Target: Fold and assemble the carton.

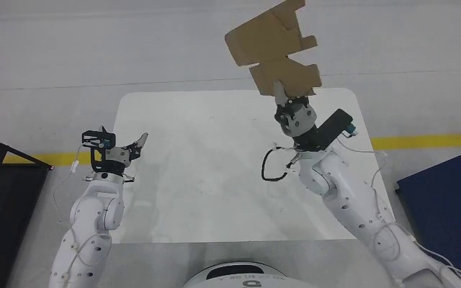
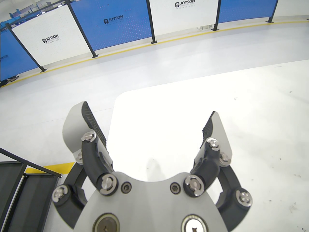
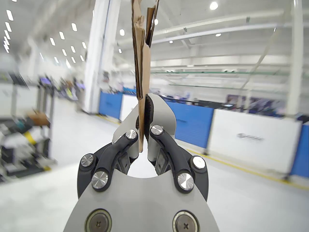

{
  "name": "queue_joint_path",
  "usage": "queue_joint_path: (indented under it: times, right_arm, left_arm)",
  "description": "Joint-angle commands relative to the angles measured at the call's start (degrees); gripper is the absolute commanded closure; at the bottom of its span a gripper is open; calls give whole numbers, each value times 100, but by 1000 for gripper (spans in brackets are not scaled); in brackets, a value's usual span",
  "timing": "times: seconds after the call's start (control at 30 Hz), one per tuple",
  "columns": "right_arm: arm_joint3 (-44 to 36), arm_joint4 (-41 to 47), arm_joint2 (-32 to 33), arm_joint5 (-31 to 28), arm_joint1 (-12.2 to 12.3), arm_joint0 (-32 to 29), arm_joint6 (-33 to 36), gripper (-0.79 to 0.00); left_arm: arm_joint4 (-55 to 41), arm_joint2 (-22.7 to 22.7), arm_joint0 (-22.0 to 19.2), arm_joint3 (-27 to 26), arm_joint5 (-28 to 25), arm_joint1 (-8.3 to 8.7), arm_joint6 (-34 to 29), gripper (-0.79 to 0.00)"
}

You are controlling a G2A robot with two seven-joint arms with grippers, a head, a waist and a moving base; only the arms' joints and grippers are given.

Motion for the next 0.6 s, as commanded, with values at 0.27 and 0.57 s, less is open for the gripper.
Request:
queue_joint_path:
  times: [0.27,0.57]
  right_arm:
    - [888,2100,-400,-1819,-280,375,-529,0]
    - [888,2100,-400,-1819,-280,375,-529,0]
  left_arm:
    - [0,0,0,0,0,0,0,-785]
    - [-1071,71,-106,69,-521,-31,-365,-785]
